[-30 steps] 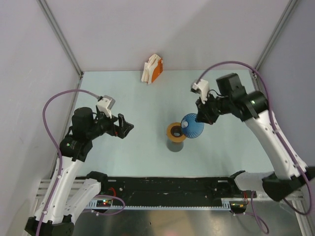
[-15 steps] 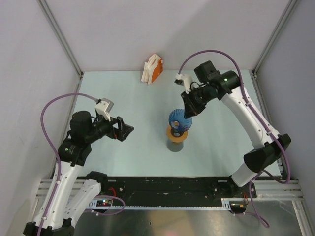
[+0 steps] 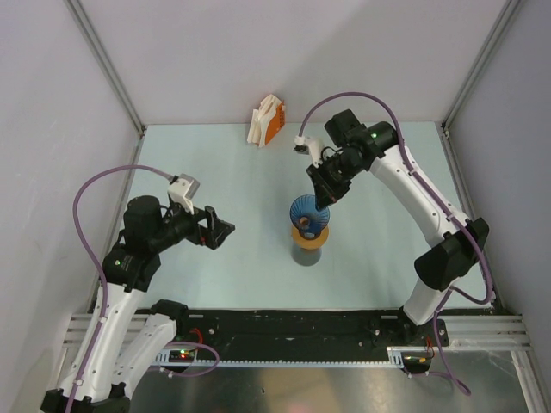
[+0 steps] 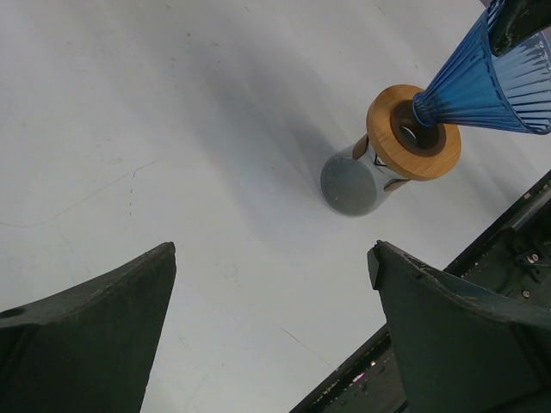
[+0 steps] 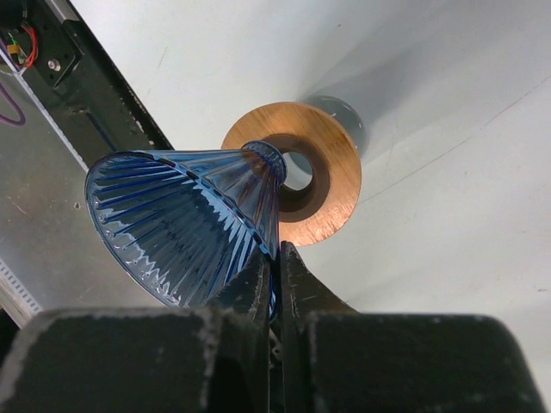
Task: Place the coffee filter in the dripper
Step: Place the coffee dripper in the dripper holder.
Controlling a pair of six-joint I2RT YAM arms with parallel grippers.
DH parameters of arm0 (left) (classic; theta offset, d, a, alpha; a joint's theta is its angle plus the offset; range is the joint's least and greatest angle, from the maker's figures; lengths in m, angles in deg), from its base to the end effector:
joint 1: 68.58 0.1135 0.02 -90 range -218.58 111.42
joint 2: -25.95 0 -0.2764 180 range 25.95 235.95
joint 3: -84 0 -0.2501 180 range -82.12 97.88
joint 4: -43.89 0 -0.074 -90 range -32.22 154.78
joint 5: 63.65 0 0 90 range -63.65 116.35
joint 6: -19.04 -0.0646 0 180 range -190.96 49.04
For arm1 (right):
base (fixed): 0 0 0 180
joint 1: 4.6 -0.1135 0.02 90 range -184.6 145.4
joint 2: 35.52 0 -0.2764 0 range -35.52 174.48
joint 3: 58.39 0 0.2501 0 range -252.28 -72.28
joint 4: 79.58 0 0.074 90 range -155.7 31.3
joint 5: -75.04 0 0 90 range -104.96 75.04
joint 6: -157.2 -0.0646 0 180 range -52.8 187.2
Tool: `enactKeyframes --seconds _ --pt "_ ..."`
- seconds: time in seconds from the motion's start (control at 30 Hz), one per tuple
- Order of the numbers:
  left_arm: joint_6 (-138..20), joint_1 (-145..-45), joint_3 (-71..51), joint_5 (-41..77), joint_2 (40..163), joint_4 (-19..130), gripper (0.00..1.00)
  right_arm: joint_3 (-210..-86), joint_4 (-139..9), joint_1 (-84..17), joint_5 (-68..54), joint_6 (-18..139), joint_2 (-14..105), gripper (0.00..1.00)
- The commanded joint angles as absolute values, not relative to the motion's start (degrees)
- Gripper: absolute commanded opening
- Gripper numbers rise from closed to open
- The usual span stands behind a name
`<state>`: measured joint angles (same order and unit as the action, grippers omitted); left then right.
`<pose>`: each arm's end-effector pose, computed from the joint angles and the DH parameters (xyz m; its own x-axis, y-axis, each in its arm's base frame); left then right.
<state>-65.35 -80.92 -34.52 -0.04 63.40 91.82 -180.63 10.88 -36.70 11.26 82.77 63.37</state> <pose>0.1400 -0.0600 0.3300 -0.4514 0.0091 -0.8923 0.5469 0.7929 -0.2686 0.2760 0.2068 0.3641 -0.5847 -0.6511 -0.4839 -0.8089 0.5127 0.2877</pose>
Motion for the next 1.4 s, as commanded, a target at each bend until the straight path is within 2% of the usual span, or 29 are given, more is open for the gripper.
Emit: enactKeyframes --seconds 0.0,1.2,1.37 --pt "-64.63 -80.61 -34.65 -1.81 63.14 90.88 1.0 -181.8 19.78 -35.78 11.73 85.3 64.1 0.0" --pt "-63.67 -80.58 -35.11 -1.61 62.53 90.74 1.0 -176.33 21.53 -35.14 12.47 87.89 64.37 0.0" --pt "-63.67 -80.54 -35.22 -1.6 62.7 90.75 1.0 -176.84 21.45 -35.18 12.64 87.71 65.13 0.08"
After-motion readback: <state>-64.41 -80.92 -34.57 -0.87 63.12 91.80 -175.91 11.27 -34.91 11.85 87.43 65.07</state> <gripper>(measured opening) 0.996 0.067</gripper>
